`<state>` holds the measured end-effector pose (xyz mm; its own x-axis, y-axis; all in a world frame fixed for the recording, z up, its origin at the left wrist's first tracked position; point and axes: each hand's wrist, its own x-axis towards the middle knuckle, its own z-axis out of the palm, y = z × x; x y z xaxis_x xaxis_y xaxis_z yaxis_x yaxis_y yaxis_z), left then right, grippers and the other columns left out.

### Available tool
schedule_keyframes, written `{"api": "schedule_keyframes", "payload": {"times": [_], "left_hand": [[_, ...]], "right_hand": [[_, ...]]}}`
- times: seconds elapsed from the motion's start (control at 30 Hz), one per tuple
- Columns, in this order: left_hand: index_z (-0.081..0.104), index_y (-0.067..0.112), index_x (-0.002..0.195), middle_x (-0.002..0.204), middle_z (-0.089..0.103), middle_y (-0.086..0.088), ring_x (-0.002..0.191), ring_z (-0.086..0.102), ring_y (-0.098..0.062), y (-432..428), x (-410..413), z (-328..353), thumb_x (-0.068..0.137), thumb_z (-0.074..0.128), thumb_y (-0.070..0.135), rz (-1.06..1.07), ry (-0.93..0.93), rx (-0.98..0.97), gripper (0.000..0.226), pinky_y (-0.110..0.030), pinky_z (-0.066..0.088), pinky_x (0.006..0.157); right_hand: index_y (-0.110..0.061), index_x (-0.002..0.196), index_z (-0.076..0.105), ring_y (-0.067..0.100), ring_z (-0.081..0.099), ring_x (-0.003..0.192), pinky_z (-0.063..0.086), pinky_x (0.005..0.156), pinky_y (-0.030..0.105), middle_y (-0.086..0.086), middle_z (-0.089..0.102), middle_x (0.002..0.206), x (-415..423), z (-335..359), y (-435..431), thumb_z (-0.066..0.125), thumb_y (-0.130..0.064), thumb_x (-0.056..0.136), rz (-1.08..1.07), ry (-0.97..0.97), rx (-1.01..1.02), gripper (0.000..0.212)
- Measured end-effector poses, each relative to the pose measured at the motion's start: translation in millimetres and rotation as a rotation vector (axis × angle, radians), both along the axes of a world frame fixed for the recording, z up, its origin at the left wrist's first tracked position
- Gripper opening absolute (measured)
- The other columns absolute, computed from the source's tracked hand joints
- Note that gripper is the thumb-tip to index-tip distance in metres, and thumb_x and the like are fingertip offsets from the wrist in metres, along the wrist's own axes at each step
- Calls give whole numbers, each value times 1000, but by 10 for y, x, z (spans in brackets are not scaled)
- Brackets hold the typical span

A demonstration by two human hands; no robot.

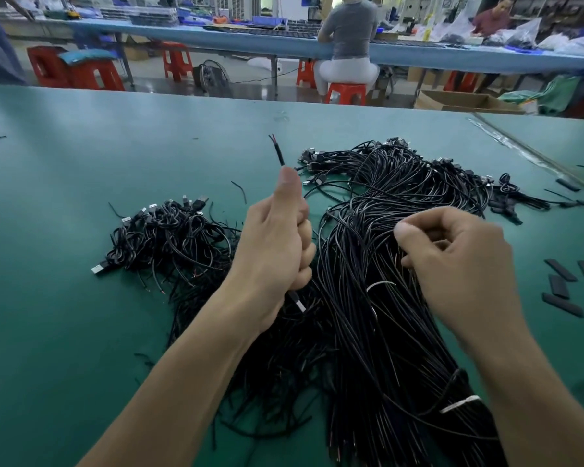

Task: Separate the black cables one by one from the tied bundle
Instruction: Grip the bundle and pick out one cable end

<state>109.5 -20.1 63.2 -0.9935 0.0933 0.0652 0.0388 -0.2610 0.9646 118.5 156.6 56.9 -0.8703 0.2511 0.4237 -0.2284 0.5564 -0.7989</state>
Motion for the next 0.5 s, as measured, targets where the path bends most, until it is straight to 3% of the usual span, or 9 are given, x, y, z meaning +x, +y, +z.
{"api": "schedule_keyframes", "payload": {"times": [0.07,0.17,0.3,0.4,0.5], "left_hand": [[30,27,63,50,22,11,42,14,-8,41,35,-7,87,39,66,-96,18,-35,46,-14,16,36],[33,27,63,49,25,12,40,17,-7,119,89,-33,90,40,64,-251,19,-104,46,-12,17,38],[46,25,60,48,23,10,39,14,-9,172,107,-70,95,49,57,-323,-4,-112,48,-10,18,43],[48,23,60,47,21,9,39,13,-9,161,99,-76,83,45,50,-275,-50,-106,35,-11,17,43],[40,8,85,45,21,12,39,12,-9,144,89,-72,82,43,46,-259,-25,-51,39,-11,16,42]], "right_hand": [[-28,73,68,12,67,59,49,56,27,-14,70,68,-9,-15,-15,69,-29,86,-16,4,-117,13],[-27,73,70,7,65,54,46,54,25,-12,70,63,23,9,-112,70,-30,84,43,39,-163,11],[-25,80,73,4,61,56,45,58,18,-14,69,65,76,60,-185,72,-15,87,195,76,-42,12],[-26,82,73,7,62,64,44,62,13,-12,69,70,112,120,-170,72,-9,86,292,81,53,18],[-27,85,74,6,59,78,40,69,8,-12,66,80,147,167,-160,73,-11,86,319,64,218,16]]}}
